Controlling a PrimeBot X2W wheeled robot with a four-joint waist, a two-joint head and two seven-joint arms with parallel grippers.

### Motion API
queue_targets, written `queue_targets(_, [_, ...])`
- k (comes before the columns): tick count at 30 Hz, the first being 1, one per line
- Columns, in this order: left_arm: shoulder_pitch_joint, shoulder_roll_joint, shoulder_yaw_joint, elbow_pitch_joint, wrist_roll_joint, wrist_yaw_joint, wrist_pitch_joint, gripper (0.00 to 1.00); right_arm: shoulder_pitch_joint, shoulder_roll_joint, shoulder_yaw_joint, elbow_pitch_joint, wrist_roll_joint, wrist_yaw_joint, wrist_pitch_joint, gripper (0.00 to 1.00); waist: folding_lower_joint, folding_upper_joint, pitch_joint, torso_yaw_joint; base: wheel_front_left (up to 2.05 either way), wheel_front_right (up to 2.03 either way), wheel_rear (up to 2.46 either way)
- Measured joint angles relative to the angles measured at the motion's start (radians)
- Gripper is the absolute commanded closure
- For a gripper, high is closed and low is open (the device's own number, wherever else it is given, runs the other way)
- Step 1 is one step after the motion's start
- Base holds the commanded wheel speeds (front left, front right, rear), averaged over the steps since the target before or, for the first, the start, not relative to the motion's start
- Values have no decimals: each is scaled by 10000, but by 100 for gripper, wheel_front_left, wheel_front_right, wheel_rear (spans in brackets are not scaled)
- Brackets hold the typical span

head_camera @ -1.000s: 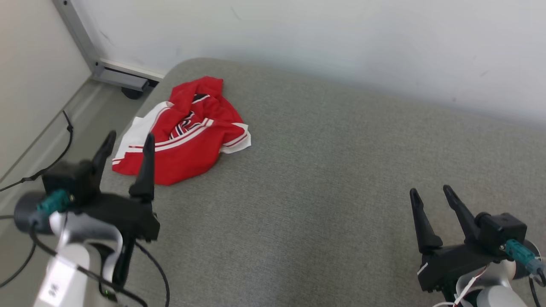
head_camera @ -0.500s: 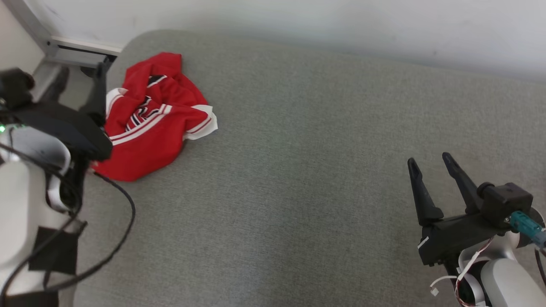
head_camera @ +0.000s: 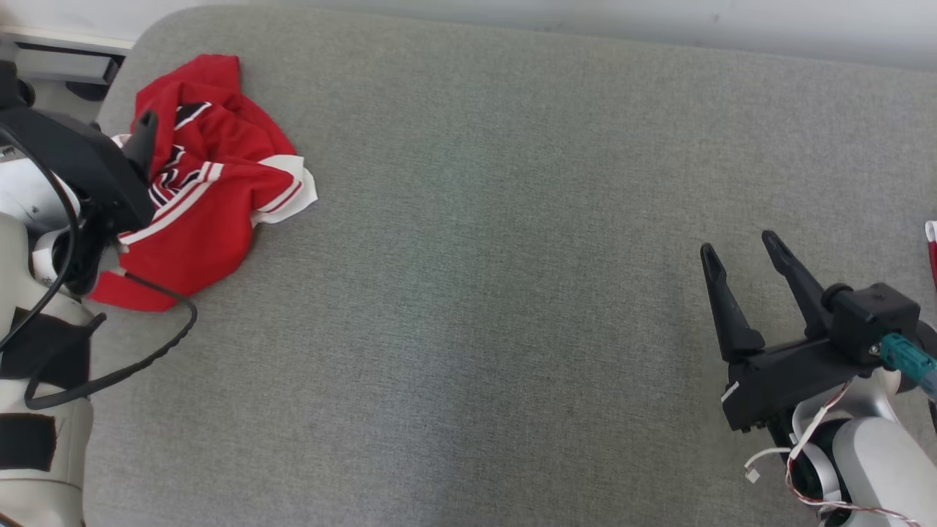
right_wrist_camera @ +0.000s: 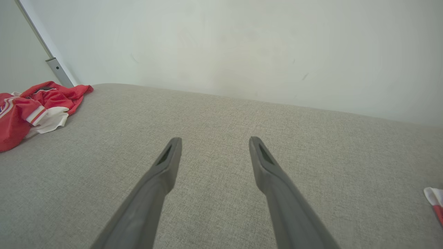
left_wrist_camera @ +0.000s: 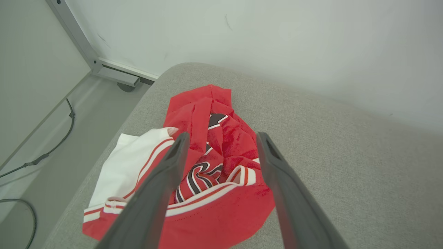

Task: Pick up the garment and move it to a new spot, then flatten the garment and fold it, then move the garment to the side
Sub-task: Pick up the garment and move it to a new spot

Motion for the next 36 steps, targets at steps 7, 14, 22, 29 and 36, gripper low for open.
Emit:
queue_targets(7, [-233,52,-27,1394,-59,-12,965,0,-281,-157,12,-81,-73,56,150,0,-1,0,294,-216,0,0,0])
queue_targets(14, [-624,102,-33,2211,-107,-19,1396,0,-280,-244,21,-157,-86,77,265,0,-1,0,498,-353,0,0,0])
queue_targets(22, [-646,65,-46,2909,-132,-23,1645,0,-278,-374,15,-441,-201,73,435,0,-2,0,770,-523,0,0,0])
queue_targets(29, [-918,-23,-203,3275,-130,-96,1638,100,-277,-437,-40,-474,-245,42,525,0,-2,0,996,-568,0,0,0])
queue_targets(36, [-1348,-69,-334,3484,-102,-105,1283,100,-276,-468,-142,-366,-247,-6,525,0,-1,1,931,-471,0,0,0])
